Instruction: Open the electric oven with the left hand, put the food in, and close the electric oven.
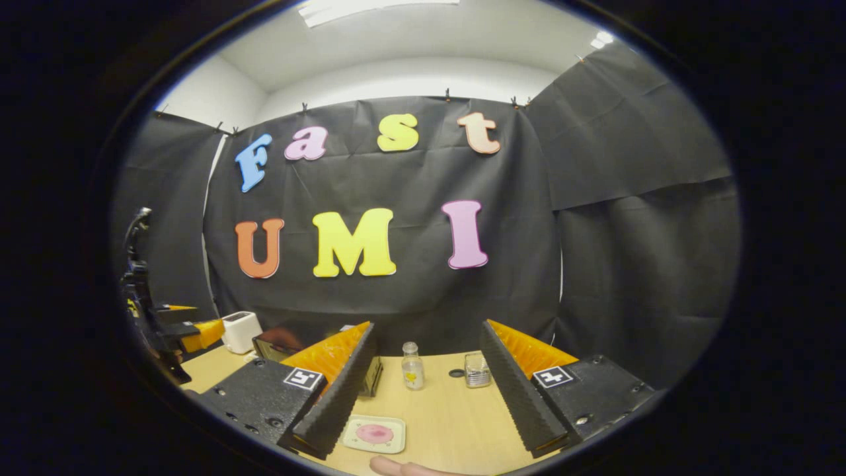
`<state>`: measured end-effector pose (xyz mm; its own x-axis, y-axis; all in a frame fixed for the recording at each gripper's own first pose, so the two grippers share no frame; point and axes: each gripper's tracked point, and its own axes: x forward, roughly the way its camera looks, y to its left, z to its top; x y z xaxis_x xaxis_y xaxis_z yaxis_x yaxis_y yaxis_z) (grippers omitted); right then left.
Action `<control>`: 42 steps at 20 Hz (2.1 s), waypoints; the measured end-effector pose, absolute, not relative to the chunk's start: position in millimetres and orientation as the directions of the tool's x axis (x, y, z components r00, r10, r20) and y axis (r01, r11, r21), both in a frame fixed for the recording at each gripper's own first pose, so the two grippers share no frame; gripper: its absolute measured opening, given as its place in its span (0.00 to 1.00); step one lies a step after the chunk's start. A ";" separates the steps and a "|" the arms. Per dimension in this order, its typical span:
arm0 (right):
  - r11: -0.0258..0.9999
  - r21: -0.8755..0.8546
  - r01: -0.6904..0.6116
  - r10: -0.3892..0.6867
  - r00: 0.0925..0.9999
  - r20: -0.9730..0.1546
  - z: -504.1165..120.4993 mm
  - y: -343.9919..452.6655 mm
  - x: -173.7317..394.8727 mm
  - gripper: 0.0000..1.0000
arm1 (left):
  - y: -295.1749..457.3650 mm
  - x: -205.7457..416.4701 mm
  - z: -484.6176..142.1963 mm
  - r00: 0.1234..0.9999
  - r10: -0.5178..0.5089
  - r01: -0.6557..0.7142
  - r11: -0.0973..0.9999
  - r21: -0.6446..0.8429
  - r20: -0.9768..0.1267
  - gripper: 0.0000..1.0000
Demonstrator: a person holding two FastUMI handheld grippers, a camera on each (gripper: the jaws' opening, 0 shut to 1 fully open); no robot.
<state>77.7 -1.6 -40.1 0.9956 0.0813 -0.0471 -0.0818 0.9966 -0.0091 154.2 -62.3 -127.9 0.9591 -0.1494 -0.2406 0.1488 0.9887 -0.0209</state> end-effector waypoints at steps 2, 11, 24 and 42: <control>0.995 -0.004 -0.100 0.100 0.993 -0.062 -44.4 -0.6 78.8 1.00 | -71.6 176.8 -149.9 0.945 -0.152 0.148 0.988 -0.034 -0.289 0.96; 0.995 0.002 -0.099 0.099 0.993 -0.067 -53.6 -30.4 84.1 0.96 | -108.2 266.1 -224.9 0.872 -0.191 0.134 0.979 -0.156 -0.450 0.96; 0.973 0.025 -0.228 0.229 0.972 -0.050 -56.5 -31.5 60.0 0.96 | -108.3 308.3 -275.1 0.850 -0.113 0.090 0.994 -0.068 -0.515 0.95; 0.976 -0.052 -0.211 0.210 0.977 -0.035 -41.5 -39.0 -7.4 0.96 | -108.1 262.7 -277.9 0.820 -0.129 0.107 0.992 -0.072 -0.558 0.96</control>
<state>-7.4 -39.0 -41.5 0.9771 0.2098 -0.0345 -0.2114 0.9760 -0.0524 262.7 -108.1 -277.9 0.8198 -0.1288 -0.5580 0.1070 0.9917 -0.0717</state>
